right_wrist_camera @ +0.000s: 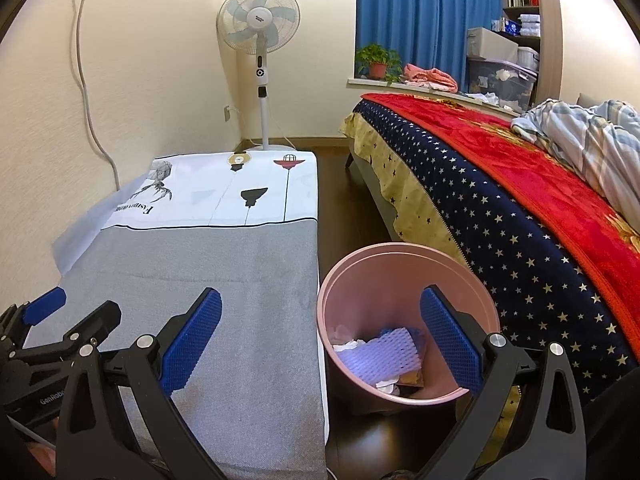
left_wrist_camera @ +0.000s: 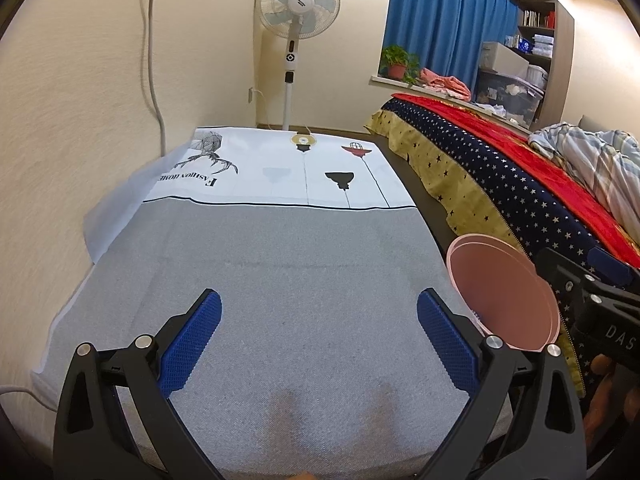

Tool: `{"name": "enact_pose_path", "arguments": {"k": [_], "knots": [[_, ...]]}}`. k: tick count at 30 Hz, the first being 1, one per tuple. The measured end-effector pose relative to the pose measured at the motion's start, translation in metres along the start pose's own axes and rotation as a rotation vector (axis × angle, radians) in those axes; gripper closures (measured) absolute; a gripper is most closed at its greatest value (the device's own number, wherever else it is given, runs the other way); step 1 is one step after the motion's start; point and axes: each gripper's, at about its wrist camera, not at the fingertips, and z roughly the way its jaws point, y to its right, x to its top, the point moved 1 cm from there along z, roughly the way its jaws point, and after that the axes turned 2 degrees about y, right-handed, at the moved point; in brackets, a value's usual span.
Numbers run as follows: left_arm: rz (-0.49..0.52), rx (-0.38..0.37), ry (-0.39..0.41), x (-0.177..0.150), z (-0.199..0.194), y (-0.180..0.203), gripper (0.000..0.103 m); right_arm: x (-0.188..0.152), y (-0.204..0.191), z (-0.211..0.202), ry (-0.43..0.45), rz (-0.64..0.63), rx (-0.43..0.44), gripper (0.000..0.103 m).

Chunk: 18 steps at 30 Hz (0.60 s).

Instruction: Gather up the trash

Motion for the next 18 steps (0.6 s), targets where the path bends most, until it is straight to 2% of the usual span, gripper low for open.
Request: {"name": "enact_pose_path", "arguments": {"k": [18], "knots": [[-0.010,0.028,-0.007,0.0005,0.0008,-0.0041,0.008,-0.0012,0.0003,-0.0004,0.001,0.001,0.009,0.005]]}}
